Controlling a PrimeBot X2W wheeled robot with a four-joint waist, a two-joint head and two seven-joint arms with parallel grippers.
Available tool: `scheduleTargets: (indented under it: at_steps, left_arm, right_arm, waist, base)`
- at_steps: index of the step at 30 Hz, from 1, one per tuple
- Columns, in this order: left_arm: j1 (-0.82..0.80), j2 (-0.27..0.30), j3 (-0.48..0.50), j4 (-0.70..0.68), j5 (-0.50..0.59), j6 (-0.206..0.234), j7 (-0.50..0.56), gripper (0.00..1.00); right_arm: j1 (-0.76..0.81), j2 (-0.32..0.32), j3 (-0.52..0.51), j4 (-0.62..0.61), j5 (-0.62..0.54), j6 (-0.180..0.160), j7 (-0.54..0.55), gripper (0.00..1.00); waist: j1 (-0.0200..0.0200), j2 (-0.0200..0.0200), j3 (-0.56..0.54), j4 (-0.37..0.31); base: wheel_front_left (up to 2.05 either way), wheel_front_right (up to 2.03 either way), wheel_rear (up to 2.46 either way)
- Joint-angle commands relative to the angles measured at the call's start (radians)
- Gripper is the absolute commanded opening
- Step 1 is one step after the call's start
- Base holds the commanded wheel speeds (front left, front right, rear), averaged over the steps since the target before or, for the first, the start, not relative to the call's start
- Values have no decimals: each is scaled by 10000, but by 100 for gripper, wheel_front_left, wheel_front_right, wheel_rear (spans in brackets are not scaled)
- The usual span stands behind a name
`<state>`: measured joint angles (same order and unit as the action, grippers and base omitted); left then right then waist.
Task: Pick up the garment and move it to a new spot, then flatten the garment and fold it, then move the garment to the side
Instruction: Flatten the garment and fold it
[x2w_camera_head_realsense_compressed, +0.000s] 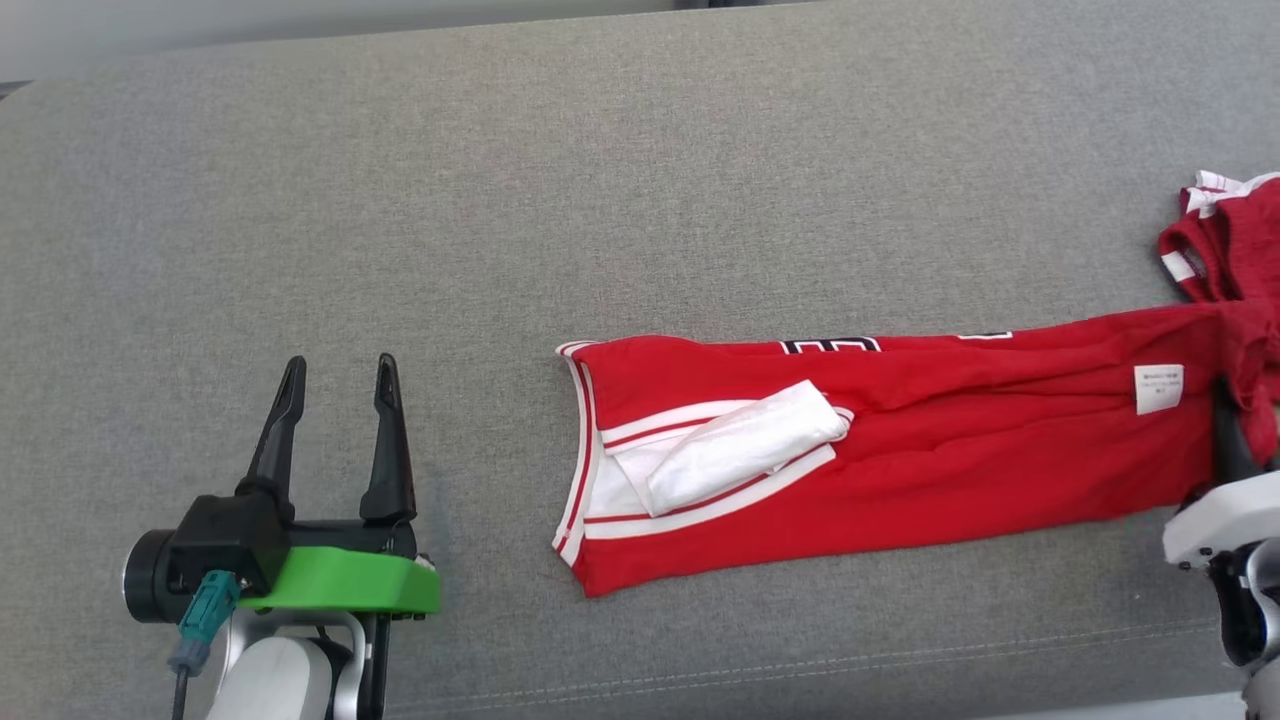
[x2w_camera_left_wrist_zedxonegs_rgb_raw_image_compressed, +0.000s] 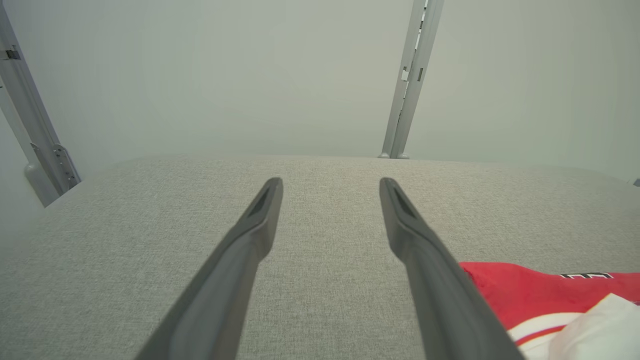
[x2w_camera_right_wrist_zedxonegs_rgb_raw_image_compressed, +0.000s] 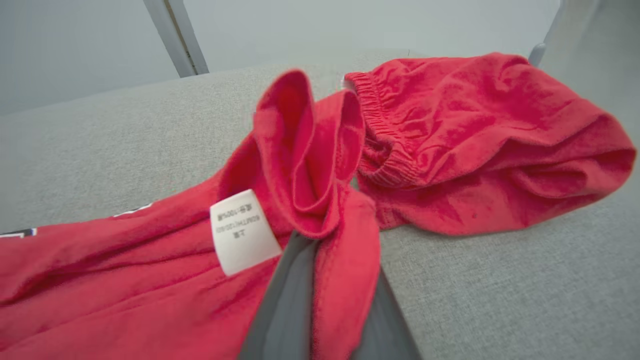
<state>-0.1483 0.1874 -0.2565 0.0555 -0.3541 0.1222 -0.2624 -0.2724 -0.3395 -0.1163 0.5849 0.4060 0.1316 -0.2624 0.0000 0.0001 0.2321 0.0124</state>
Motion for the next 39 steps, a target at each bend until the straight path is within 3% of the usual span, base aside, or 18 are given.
scheduleTargets:
  at_steps: [1,6,12,16,22,32,33,34,39]
  left_arm:
    - [66,6,57,1,89,-44,-29,100]
    - [62,-24,39,50,74,-130,-29,100]
    - [-43,-73,-24,103,64,-213,-28,100]
    - [-159,-116,-103,265,5,-255,-3,100]
    - [-272,-159,-222,399,-7,-347,-10,100]
    - [-448,-248,-367,542,11,-433,-21,100]
    - [-478,-265,-386,559,26,-438,-23,100]
    - [-483,-268,-392,566,34,-440,-24,100]
    - [-501,-313,-406,589,-74,-524,-27,100]
  right_arm:
    - [-17,13,107,-132,-101,-19,-21,0]
    - [-54,425,1335,-1755,-510,-16,-21,0]
    - [216,1240,3050,-4063,-694,-12,763,0]
    - [94,1730,4240,-4882,-534,-13,1252,0]
    - [-401,2393,5459,-4578,-238,-13,1290,0]
    - [-1348,2810,6911,-2534,467,-11,777,0]
    - [-1485,2824,7089,-2180,643,-11,669,36]
    - [-1558,2829,7129,-1983,621,-13,631,100]
    - [-1832,2877,7661,-1684,1077,-11,401,100]
  waist:
    - [0,-1,-6,-59]
    - [0,-1,-45,-228]
    - [0,-1,-30,-285]
    - [0,-1,-18,-197]
    - [0,-1,20,90]
    - [0,-1,250,534]
    - [0,-1,295,558]
    - [0,-1,315,559]
    - [0,-1,377,543]
  base:
    - [0,0,0]
    - [0,0,0]
    - [0,0,0]
    - [0,0,0]
    - [0,0,0]
    - [0,0,0]
    - [0,0,0]
    - [0,0,0]
    - [0,0,0]
